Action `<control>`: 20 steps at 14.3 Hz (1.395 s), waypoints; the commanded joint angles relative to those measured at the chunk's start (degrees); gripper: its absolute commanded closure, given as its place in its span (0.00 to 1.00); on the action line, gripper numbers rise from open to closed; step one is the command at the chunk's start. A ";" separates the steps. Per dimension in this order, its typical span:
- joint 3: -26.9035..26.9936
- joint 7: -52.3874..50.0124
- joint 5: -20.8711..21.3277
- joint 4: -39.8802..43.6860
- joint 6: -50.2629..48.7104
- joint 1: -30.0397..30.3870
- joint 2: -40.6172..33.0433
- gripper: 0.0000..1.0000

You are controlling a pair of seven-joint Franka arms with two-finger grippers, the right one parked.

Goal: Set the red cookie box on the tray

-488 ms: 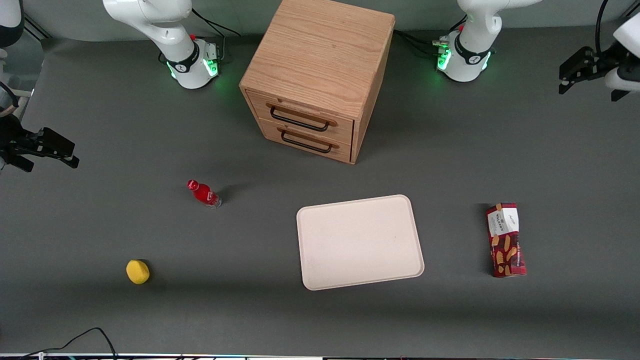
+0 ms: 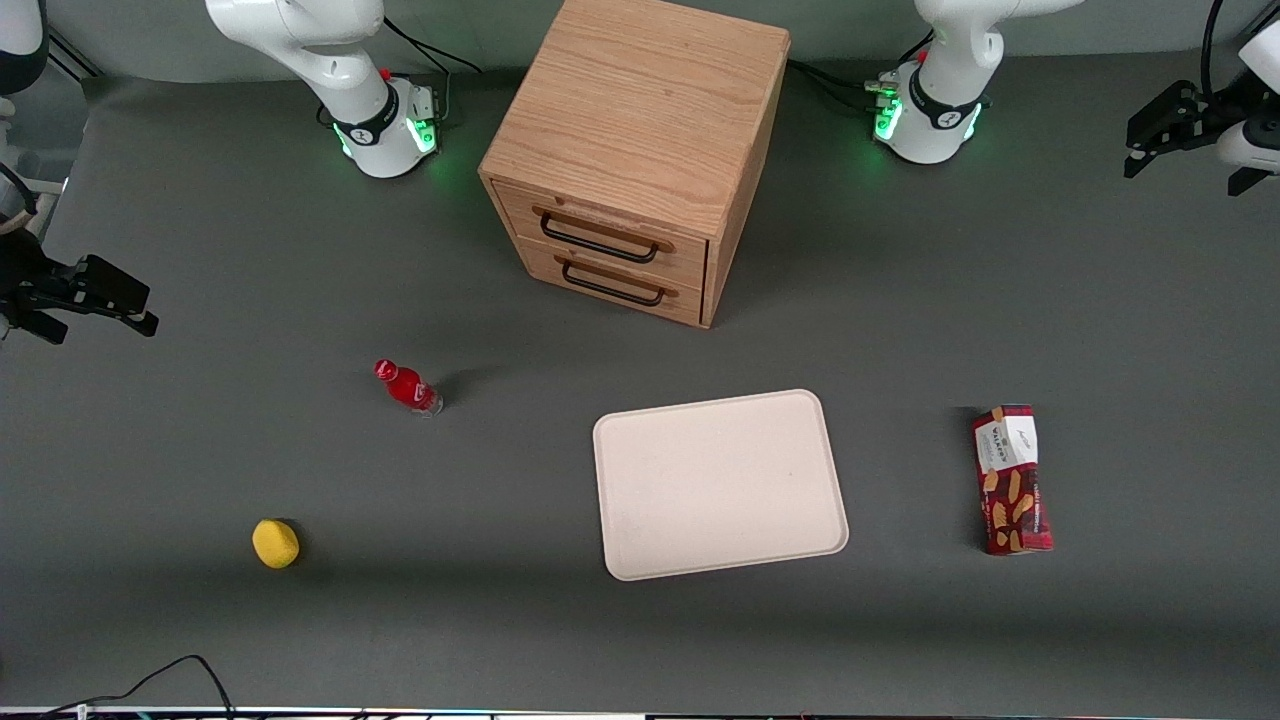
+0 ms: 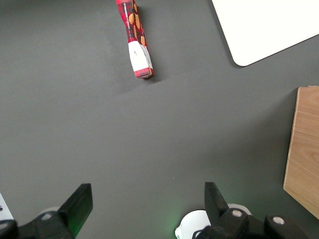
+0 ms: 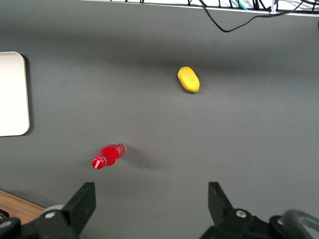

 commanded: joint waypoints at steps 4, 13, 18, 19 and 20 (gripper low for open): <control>0.33 1.35 -0.94 0.99 -0.95 0.28 0.03 0.00; 0.42 0.65 -0.15 5.12 16.15 0.28 21.27 0.00; 0.68 -5.49 1.17 4.94 33.21 0.28 35.96 0.00; 0.77 -6.81 1.17 4.94 36.81 0.19 38.59 0.00; 0.77 -7.52 1.26 5.03 40.24 0.19 41.06 0.00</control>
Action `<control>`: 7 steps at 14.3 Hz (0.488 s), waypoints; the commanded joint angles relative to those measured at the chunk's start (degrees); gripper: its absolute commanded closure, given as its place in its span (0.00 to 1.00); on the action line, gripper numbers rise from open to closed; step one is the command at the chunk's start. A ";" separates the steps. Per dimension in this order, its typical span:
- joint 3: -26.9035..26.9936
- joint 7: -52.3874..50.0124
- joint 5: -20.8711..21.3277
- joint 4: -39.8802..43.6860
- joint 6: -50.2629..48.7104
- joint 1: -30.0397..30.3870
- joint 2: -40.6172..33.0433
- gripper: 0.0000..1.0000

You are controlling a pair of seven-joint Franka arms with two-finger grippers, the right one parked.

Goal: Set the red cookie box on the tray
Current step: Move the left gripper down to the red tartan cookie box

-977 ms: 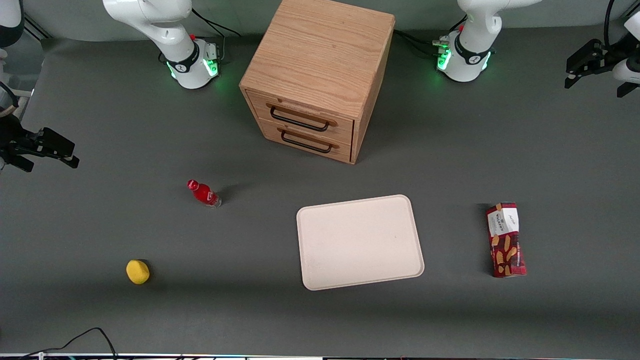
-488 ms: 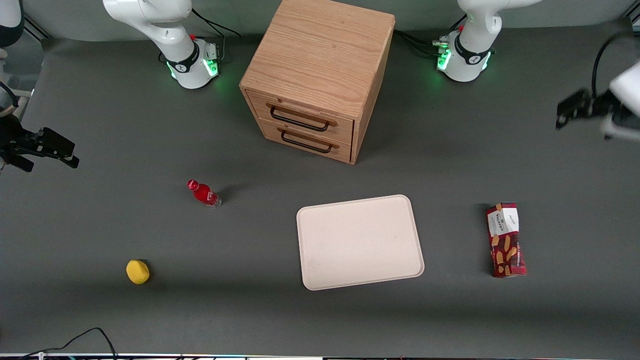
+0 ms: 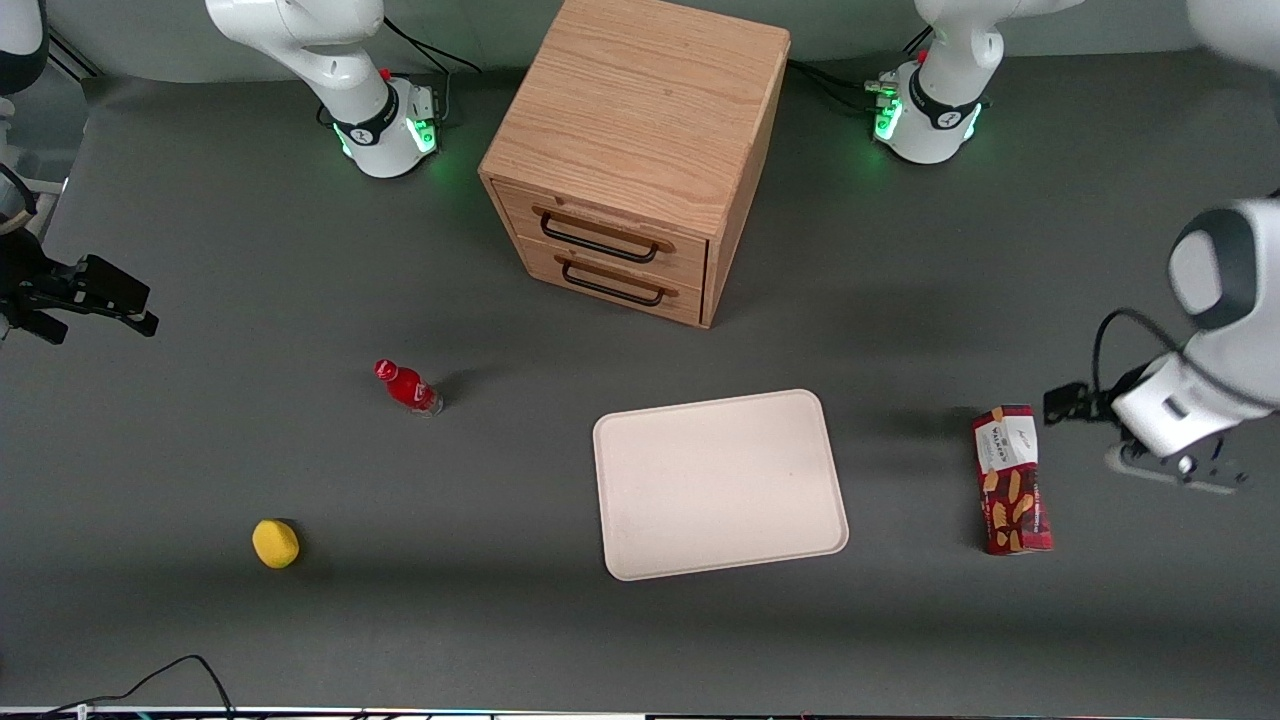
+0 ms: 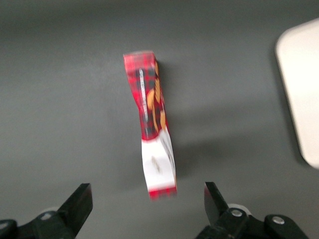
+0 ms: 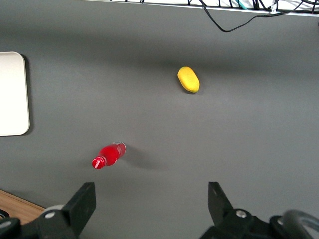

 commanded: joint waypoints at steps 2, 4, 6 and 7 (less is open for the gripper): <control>0.05 -3.90 0.94 2.41 9.67 -0.14 8.67 0.00; 0.05 -4.26 1.38 2.32 13.81 -0.23 11.57 0.00; 0.05 -4.26 1.47 2.32 17.33 -0.23 14.03 0.00; 0.05 -4.17 1.47 2.32 18.83 -0.23 15.00 0.00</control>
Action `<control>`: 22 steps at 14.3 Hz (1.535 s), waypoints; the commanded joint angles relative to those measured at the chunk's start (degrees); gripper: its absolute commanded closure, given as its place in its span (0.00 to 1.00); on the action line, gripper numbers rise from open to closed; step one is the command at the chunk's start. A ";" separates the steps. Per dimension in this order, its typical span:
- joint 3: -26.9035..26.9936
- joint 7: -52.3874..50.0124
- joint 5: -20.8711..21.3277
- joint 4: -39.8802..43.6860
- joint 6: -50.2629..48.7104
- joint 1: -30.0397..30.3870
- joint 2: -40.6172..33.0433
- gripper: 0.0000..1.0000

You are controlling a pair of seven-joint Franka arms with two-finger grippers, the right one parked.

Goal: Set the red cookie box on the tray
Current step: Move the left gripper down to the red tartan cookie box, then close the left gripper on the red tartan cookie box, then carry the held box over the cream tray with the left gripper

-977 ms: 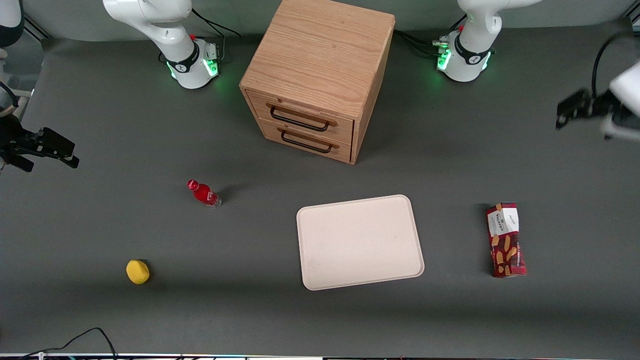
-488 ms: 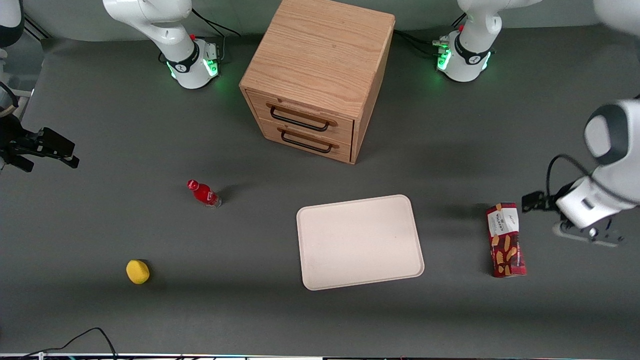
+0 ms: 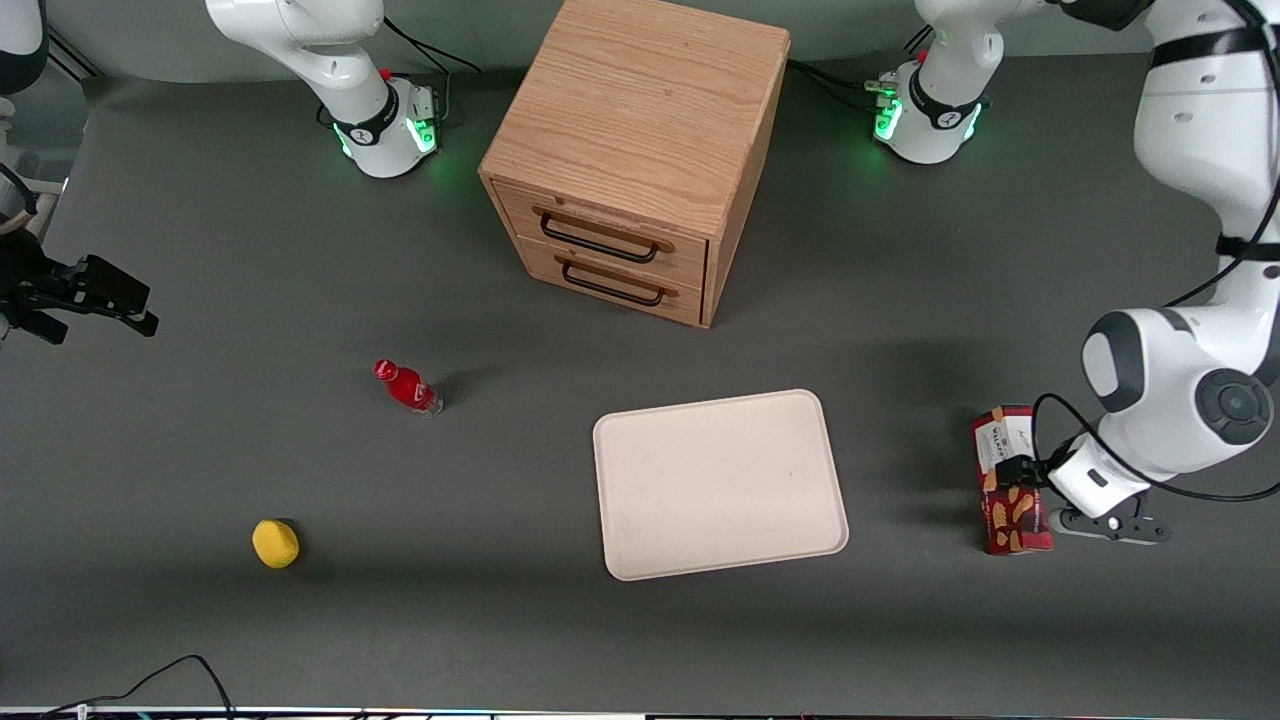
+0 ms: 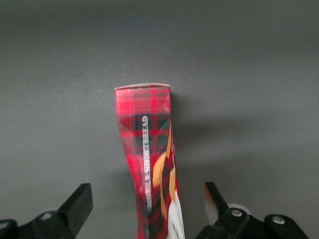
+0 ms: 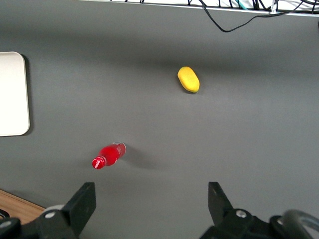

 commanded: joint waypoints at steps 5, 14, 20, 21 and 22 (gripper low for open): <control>0.13 -1.15 1.40 1.54 2.32 -0.22 2.99 0.81; 0.49 -4.64 2.63 2.15 -4.32 -1.10 -4.54 1.00; 0.31 -28.09 5.35 12.15 -28.76 -14.08 -10.45 1.00; 0.22 -31.61 5.35 13.30 -30.53 -16.90 -10.11 1.00; 0.22 -35.56 5.35 13.32 -30.20 -19.27 -9.67 1.00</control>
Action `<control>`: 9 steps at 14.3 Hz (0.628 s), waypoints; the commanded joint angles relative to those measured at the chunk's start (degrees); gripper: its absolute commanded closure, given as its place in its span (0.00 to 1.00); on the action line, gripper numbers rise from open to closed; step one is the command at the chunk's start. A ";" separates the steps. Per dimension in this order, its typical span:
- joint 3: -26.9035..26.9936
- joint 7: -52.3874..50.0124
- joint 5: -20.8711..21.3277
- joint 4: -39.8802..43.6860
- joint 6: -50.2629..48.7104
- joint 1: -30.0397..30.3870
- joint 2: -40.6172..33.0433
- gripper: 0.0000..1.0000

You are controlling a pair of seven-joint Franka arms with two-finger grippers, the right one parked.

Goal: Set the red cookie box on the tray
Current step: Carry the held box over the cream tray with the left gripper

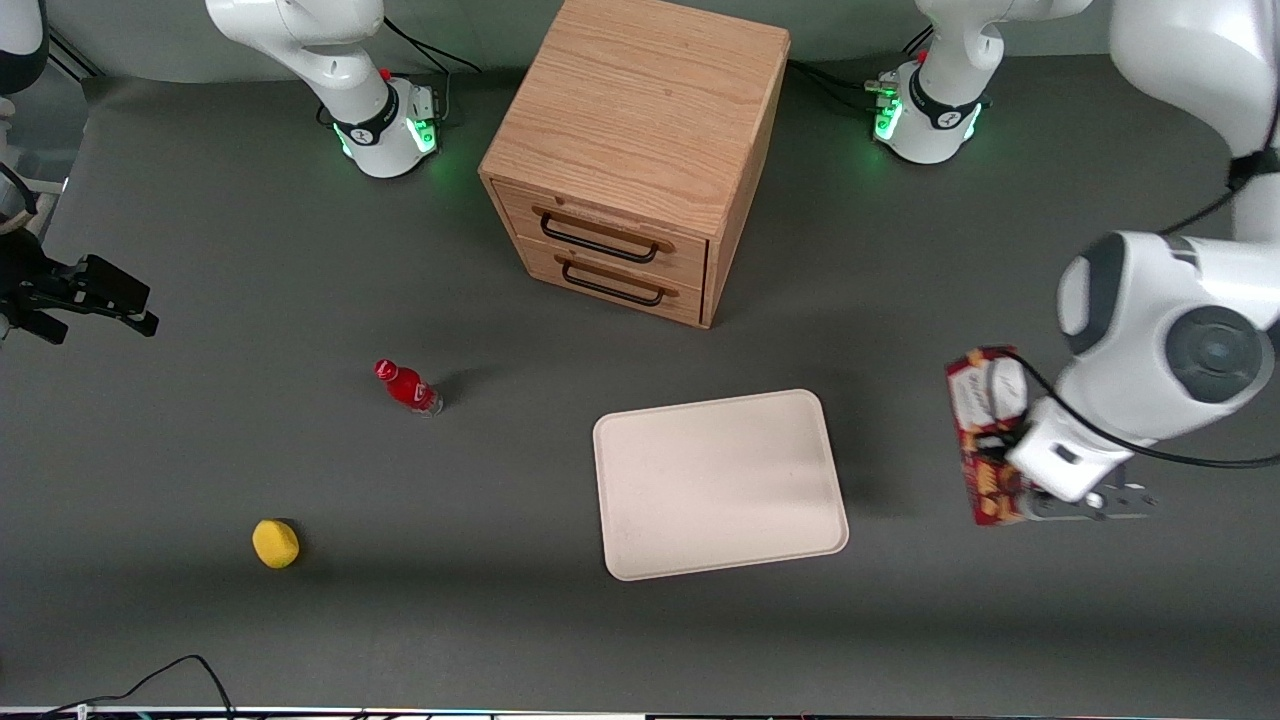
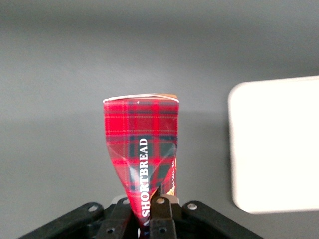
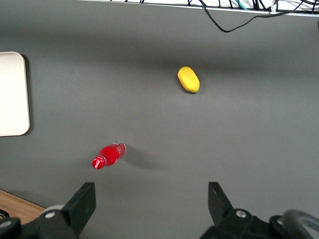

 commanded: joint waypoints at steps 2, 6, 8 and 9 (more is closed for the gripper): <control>0.92 -13.87 1.15 3.24 -1.67 -9.12 4.60 1.00; 0.92 -17.67 2.20 5.18 8.23 -12.38 12.86 1.00; 0.92 -17.76 3.43 5.01 12.46 -12.56 15.68 1.00; 0.92 -17.67 3.35 4.92 14.13 -12.56 16.65 1.00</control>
